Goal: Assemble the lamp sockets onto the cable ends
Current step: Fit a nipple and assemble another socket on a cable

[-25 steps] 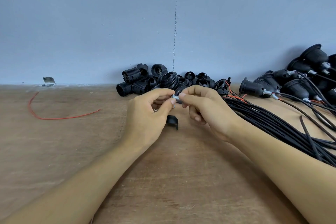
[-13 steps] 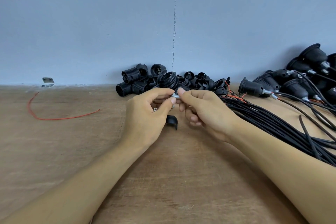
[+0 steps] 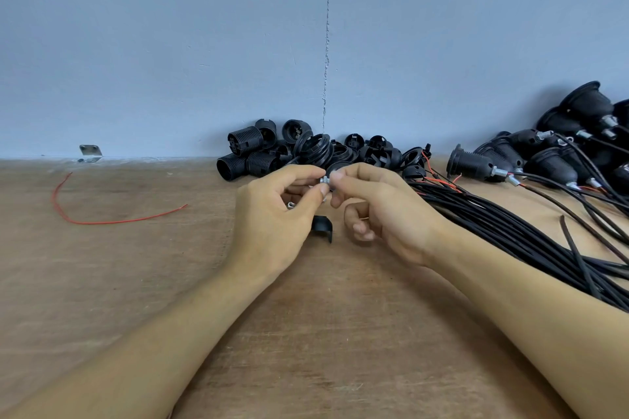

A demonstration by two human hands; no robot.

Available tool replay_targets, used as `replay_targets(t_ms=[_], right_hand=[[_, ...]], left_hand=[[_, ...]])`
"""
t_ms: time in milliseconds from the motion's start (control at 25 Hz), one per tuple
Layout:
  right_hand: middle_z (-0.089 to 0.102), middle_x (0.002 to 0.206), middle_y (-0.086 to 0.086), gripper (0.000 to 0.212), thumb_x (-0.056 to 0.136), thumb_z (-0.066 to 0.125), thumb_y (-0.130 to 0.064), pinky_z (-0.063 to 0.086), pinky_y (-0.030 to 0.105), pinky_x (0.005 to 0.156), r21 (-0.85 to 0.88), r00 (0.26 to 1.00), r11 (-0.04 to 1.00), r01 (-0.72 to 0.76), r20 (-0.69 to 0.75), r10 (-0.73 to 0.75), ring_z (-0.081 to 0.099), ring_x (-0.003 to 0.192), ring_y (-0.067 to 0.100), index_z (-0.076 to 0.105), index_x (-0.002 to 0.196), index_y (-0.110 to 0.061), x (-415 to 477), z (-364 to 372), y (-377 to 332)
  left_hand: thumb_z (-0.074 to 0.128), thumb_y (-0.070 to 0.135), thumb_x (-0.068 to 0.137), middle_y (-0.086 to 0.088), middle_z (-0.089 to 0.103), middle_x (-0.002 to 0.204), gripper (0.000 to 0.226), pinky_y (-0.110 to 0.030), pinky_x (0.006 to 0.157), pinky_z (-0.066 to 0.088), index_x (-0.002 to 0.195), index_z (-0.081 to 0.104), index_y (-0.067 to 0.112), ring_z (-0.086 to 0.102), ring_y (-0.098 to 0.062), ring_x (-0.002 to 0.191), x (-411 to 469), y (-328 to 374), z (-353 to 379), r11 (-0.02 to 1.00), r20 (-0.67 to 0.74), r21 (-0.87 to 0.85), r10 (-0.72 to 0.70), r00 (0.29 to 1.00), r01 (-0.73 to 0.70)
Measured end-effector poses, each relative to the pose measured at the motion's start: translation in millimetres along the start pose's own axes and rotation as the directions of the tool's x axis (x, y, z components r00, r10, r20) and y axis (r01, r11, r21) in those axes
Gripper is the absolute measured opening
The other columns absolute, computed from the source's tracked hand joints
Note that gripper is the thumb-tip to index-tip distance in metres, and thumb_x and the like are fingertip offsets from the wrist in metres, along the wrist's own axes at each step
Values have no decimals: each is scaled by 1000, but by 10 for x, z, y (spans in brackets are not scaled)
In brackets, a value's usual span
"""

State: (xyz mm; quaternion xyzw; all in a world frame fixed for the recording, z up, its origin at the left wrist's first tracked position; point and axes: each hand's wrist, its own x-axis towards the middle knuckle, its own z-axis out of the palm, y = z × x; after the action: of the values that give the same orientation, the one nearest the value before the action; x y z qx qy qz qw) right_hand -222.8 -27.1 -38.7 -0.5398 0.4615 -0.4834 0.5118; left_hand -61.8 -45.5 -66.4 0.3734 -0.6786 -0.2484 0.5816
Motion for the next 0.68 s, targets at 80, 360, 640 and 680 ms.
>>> replay_targets(t_ms=[80,360,640,680], right_hand=[[57,60,-2,29,101,56,-32,26,19,37,-14,1000,1000,-9,24,9,38,38,10,59,83,-9,6,-15,8],[57,72,3,16,97,61,-25,34,21,36,61,996,996,-61,73,57,47,44,14,60,93,-10,5,-33,-3],[59,76,8,31,99,57,-37,43,24,38,64,995,997,-49,88,43,52,45,18,59,97,-7,18,-26,-3],[58,75,7,22,100,58,-29,42,24,37,67,996,997,-27,88,22,51,45,16,59,94,-8,15,-38,-4]], left_hand=[[79,11,87,19,76,89,27,-26,81,59,96,75,36,73,-3,87,-3,-3,-2,1000,4,-3,-2,1000,2],[79,11,87,16,77,88,22,-31,81,60,98,78,29,73,-5,86,-14,-17,13,1000,6,16,-8,1000,8],[79,9,87,18,76,87,25,-22,77,58,96,77,32,73,-2,84,-24,17,17,1000,2,17,0,1000,0],[79,9,87,16,76,86,23,-23,78,59,97,77,30,73,-3,84,-23,12,17,1000,4,10,-8,1000,7]])
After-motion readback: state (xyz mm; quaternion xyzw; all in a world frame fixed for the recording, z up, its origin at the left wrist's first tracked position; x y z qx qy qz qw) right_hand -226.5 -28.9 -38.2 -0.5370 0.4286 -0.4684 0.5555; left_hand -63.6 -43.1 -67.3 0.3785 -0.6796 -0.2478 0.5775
